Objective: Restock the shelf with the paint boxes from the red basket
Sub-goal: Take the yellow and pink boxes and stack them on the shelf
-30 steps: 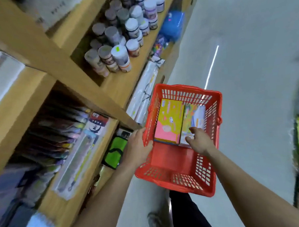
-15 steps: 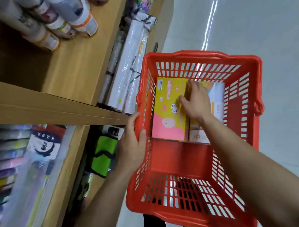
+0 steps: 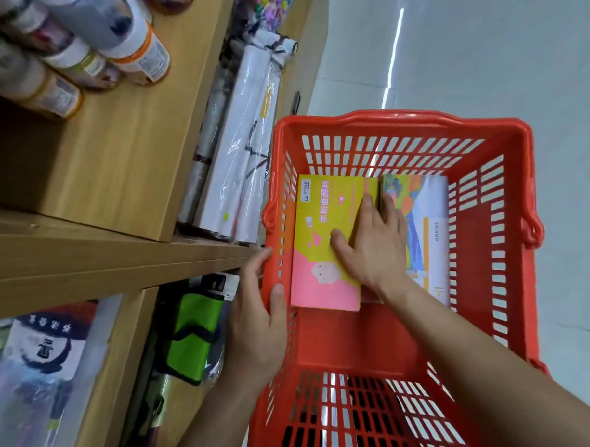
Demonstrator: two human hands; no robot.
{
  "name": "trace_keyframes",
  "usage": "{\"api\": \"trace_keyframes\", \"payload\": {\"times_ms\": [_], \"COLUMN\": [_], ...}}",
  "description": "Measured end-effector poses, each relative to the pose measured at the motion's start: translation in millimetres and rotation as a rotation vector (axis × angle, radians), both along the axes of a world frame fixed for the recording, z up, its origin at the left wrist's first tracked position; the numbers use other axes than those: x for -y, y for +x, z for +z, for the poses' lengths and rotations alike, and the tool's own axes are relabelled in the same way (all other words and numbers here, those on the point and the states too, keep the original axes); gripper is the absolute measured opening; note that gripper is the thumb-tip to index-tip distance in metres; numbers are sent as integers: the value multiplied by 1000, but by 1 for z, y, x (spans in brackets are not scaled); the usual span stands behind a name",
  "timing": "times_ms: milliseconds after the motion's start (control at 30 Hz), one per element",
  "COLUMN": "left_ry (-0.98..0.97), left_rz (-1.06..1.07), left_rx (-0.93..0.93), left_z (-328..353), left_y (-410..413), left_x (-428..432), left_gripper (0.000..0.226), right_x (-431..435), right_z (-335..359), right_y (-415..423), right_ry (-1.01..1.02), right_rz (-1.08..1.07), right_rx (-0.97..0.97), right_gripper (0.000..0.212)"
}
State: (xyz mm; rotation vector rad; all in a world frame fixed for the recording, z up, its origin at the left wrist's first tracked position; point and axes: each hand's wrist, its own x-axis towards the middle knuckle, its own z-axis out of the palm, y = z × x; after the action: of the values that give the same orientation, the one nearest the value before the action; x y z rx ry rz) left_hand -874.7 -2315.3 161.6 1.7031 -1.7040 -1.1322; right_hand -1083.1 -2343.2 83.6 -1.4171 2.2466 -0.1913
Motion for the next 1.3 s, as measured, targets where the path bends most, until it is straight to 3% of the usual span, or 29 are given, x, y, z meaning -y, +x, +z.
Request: {"api": "trace_keyframes", "payload": {"times_ms": [300,533,733,900,1300], "left_ry": [35,45,53,71,67], "left_rz": [-4,-1,-3,6,28], "left_rx": [-28,-28,-27,-43,-62], "left_z": [-5,-1,3,2,-1], "left_y": [3,3,2,3,3], "left_x": [0,0,-1,-1,-2], "left_gripper": [55,54,50,48,47], "right_x": [47,43,29,50,46], "right_z": [-1,-11,-8,-9,-17], "right_y": [-40,-45,-36,-34,-24], "right_ry": [-35,2,-11,23,7], "right_rz": [56,160,176,329,354], "right_rx": [-158,-219,-87,-160,-248], "right_gripper": [63,80,88,85,85]}}
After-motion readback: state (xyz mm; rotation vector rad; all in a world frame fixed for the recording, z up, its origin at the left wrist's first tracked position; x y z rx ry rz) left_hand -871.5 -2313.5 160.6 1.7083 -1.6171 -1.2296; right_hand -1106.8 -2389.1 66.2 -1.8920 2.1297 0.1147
